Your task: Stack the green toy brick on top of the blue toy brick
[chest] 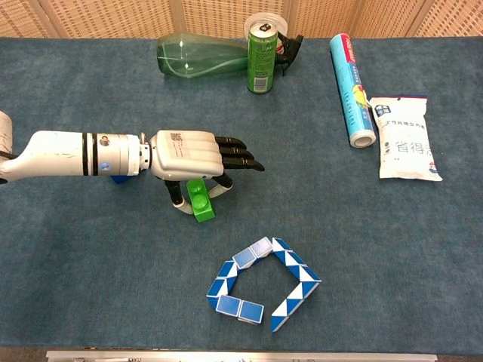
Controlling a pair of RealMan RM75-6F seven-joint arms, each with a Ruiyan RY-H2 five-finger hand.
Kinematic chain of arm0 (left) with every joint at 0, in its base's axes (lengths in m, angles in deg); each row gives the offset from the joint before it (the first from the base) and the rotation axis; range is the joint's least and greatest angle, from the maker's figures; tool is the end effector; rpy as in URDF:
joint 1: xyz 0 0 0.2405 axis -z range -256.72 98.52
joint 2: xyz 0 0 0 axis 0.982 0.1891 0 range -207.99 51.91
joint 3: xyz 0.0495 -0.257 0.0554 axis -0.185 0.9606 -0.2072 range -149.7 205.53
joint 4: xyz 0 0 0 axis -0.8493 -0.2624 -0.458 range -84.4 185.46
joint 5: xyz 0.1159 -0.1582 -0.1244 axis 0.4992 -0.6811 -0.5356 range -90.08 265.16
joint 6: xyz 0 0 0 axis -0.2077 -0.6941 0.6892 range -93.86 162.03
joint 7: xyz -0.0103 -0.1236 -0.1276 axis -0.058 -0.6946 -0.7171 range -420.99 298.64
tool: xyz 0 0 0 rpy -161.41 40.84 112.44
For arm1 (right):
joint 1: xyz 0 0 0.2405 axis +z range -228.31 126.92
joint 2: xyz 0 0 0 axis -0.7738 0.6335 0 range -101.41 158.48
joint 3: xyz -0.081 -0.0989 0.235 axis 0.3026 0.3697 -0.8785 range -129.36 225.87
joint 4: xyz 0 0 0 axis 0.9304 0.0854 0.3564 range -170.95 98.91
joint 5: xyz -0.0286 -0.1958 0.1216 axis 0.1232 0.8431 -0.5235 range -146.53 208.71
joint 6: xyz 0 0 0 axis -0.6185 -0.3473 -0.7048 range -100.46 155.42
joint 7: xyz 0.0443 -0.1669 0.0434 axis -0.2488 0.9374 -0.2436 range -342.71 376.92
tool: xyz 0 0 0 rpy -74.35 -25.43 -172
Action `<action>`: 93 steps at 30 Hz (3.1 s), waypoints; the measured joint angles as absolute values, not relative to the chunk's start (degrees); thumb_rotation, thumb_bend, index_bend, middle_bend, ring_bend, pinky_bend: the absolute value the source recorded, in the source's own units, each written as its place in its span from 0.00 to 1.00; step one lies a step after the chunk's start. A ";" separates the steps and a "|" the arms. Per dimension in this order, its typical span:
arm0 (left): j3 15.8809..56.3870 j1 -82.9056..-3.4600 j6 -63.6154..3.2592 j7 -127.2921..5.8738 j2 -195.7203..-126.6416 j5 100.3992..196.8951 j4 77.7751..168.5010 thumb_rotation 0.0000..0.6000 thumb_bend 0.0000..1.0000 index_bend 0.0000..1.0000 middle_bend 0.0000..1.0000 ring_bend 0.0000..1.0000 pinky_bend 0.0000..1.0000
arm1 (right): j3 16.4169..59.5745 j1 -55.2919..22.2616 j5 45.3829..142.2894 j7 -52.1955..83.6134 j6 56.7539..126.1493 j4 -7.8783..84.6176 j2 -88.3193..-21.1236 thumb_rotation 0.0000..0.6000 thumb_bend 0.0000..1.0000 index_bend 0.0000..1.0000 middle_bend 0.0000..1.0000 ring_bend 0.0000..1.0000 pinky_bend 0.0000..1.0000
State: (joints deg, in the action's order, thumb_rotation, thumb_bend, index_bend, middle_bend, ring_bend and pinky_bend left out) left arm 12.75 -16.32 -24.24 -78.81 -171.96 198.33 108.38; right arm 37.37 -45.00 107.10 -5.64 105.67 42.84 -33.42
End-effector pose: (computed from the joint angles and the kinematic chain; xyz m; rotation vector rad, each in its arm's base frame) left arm -0.1194 0.3567 -0.1165 -2.7743 -0.2182 -0.8913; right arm -0.3980 -0.2550 0.2168 1.1022 -1.0123 0.9996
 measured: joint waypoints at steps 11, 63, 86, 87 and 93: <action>12.74 -16.43 -23.62 -79.08 -171.91 197.80 109.11 1.00 0.14 0.61 0.00 0.00 0.05 | 37.32 -45.03 107.01 -5.72 105.70 42.83 -33.38 1.00 0.24 0.43 0.43 0.33 0.41; 20.64 -18.60 -3.89 -46.77 -146.09 177.94 142.21 1.00 0.14 0.66 0.00 0.00 0.05 | 37.79 -44.29 107.32 -4.67 104.65 43.03 -33.73 1.00 0.24 0.43 0.43 0.33 0.41; 21.05 -21.52 -2.48 -48.46 -140.89 175.30 142.33 1.00 0.14 0.66 0.00 0.00 0.05 | 37.87 -43.69 106.68 -3.14 103.55 43.04 -34.15 1.00 0.24 0.43 0.43 0.33 0.41; 21.26 -21.62 -2.28 -48.19 -140.81 174.50 142.35 1.00 0.14 0.66 0.00 0.00 0.05 | 37.86 -43.69 106.65 -3.14 103.53 43.04 -34.14 1.00 0.24 0.43 0.43 0.33 0.41; 22.64 -22.39 -1.20 -44.24 -140.42 166.19 142.66 1.00 0.14 0.67 0.00 0.00 0.05 | 37.84 -43.66 106.63 -3.43 103.43 43.01 -34.07 1.00 0.24 0.43 0.43 0.33 0.41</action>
